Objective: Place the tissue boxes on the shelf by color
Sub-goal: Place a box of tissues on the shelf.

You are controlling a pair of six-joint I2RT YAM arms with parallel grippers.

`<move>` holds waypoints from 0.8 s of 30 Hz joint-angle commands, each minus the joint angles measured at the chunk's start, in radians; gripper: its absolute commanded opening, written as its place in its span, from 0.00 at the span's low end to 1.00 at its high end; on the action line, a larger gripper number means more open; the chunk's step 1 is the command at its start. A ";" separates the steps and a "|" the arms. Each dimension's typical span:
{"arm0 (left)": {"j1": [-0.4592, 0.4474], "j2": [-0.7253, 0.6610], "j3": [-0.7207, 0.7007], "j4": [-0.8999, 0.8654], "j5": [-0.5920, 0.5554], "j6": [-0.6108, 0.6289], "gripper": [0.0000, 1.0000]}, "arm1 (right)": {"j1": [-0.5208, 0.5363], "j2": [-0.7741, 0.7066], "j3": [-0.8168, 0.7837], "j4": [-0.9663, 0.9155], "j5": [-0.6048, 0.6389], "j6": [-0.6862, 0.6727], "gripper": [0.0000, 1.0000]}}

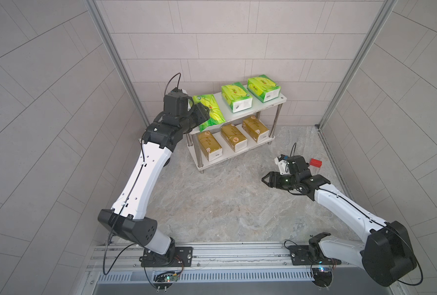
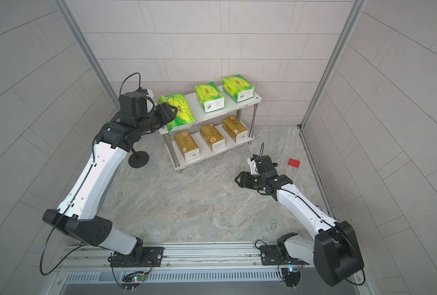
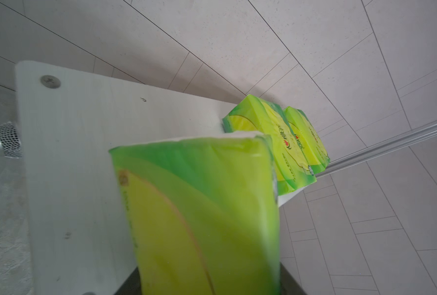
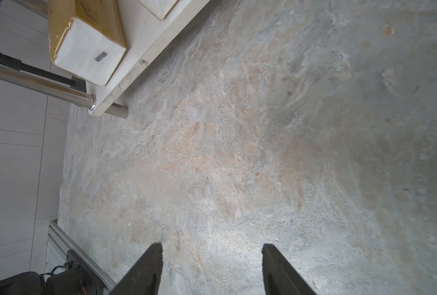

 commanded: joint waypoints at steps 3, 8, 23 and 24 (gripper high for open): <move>0.041 0.047 0.037 0.105 0.043 -0.065 0.58 | 0.008 0.013 0.044 -0.021 0.012 -0.017 0.66; 0.076 0.067 0.021 0.112 0.046 -0.064 0.59 | 0.010 0.023 0.045 -0.013 0.007 -0.011 0.66; 0.128 0.107 0.015 0.186 0.139 -0.138 0.61 | 0.013 0.050 0.057 -0.007 -0.003 -0.006 0.66; 0.131 0.104 0.016 0.206 0.160 -0.158 0.61 | 0.013 0.049 0.056 -0.011 -0.003 -0.006 0.66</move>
